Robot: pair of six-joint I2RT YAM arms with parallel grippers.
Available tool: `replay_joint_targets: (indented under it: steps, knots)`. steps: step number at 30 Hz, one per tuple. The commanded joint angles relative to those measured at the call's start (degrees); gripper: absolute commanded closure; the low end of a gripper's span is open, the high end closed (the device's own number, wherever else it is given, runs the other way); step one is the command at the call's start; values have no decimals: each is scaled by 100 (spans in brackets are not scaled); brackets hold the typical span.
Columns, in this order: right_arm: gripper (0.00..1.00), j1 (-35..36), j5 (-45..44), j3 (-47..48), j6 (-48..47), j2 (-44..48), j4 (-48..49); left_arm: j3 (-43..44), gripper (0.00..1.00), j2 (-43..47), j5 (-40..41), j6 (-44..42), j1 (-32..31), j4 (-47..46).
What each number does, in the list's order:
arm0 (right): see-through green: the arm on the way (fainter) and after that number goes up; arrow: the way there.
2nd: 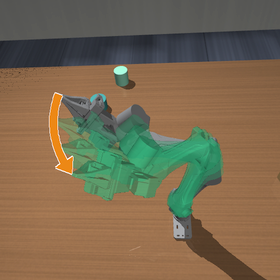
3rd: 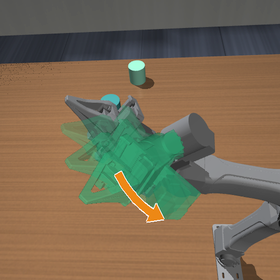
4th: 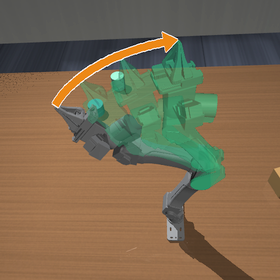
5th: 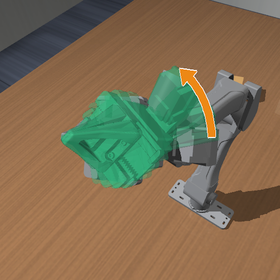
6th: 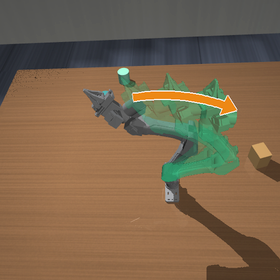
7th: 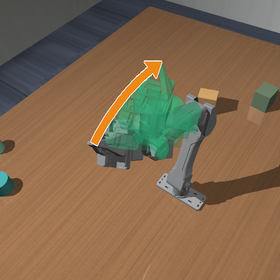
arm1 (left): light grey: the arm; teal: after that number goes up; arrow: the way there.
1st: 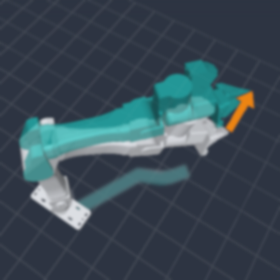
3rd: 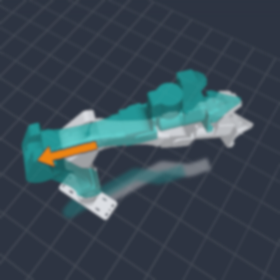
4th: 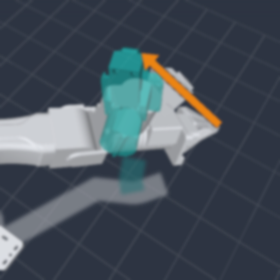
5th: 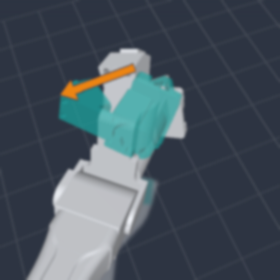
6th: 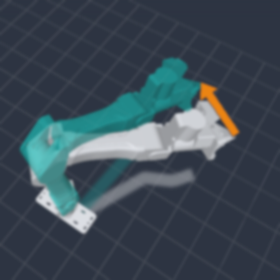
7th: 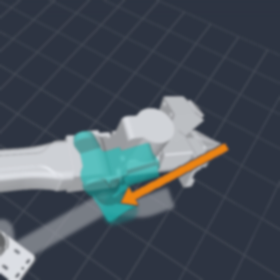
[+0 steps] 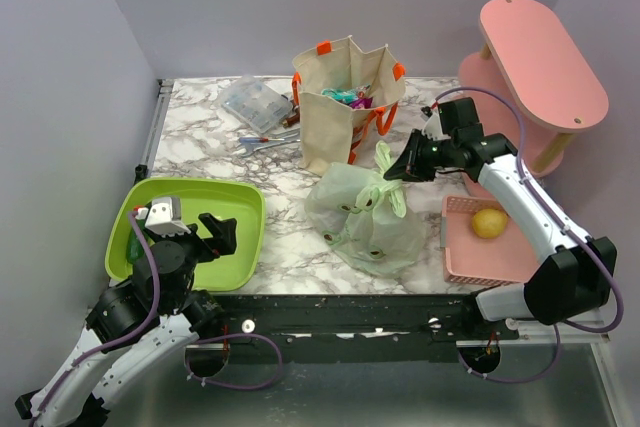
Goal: Place the food into the grocery bag and tie it
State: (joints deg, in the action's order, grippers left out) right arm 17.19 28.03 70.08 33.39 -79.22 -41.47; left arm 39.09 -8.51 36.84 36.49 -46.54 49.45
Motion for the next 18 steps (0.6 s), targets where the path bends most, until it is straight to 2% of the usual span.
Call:
replay_joint_targets:
  steps: [1,18]
  knots:
    - [99,3,246,52,-15,203,60,46,2,-28,-1,-15,27,3]
    - [100,3,636,529,0,710,402,46,2,-76,23,-13,28,12]
